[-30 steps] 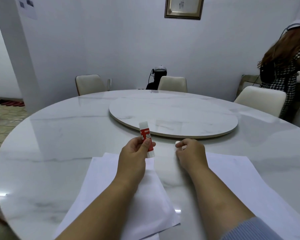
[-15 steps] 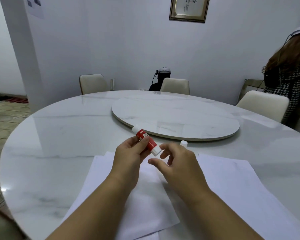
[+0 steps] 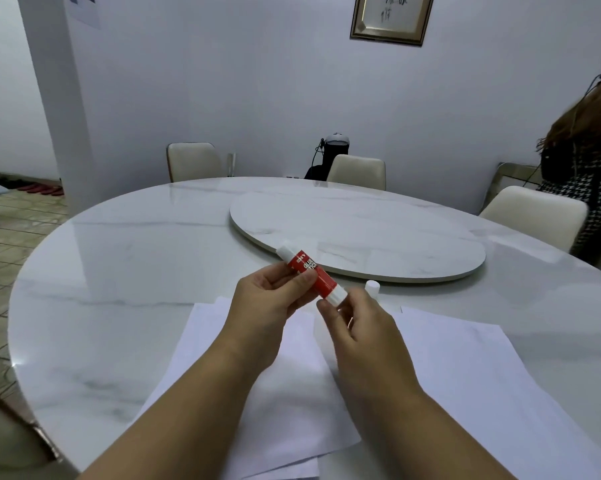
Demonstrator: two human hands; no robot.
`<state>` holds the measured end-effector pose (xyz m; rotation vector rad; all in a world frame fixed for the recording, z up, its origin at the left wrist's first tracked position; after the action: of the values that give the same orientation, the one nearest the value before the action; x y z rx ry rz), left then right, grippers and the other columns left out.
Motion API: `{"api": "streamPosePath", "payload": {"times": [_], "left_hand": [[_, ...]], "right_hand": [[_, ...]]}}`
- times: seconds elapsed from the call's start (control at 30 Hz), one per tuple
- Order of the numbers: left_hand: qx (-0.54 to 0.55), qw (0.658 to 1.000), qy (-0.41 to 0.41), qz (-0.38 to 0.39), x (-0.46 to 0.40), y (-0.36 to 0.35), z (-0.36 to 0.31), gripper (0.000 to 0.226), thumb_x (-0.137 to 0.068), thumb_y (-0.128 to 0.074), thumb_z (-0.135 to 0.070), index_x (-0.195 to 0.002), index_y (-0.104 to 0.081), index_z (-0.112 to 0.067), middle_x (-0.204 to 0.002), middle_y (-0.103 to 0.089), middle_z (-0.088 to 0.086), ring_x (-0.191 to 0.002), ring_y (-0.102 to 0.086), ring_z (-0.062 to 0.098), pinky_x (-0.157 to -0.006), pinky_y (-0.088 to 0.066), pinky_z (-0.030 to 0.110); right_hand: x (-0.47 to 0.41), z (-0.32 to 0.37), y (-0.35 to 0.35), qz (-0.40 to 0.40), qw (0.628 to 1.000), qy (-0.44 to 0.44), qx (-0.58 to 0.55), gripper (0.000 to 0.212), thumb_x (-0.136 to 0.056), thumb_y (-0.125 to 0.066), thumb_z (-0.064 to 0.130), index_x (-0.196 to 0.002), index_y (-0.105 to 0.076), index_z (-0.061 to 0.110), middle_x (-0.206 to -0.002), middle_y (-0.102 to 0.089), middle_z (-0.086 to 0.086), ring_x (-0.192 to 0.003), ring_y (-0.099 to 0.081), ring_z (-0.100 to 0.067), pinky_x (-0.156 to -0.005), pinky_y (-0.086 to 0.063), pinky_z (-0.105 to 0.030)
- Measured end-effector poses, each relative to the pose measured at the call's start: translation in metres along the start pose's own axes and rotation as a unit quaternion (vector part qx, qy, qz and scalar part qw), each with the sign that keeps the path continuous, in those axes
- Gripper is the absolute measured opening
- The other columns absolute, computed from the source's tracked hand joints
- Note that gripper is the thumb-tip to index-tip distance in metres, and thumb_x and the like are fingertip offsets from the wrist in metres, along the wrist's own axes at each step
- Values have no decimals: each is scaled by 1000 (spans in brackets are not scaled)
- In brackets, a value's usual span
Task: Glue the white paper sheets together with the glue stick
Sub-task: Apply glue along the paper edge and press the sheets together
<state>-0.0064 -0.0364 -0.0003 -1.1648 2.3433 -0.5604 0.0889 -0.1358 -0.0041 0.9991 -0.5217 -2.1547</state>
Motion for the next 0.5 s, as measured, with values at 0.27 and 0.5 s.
{"api": "streamPosePath", "payload": {"times": [0.27, 0.5], "left_hand": [[2, 999, -13, 48, 5, -7, -3, 29, -62, -72, -21, -88, -74, -8, -89, -75, 10, -88, -71, 20, -74, -55, 23], [-9, 997, -9, 70, 6, -9, -2, 30, -62, -73, -22, -88, -75, -8, -91, -75, 13, -87, -71, 22, -75, -54, 23]], "right_hand": [[2, -7, -7, 183, 908, -132, -354, 66, -82, -31, 71, -50, -49, 16, -44, -45, 1, -43, -39, -13, -47, -34, -23], [0, -3, -4, 152, 936, -76, -309, 57, -88, -38, 62, -60, -49, 14, -47, -48, 4, -45, -41, -9, -49, -36, -18]]}}
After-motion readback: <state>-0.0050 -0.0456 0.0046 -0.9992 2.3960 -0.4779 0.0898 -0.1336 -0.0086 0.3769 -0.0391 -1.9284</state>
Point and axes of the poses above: each hand's wrist, its own x-axis away from the middle knuckle, its own y-axis out of the back of the hand, z = x × y, the point moved 4 cm from there along -x, towards the middle knuckle
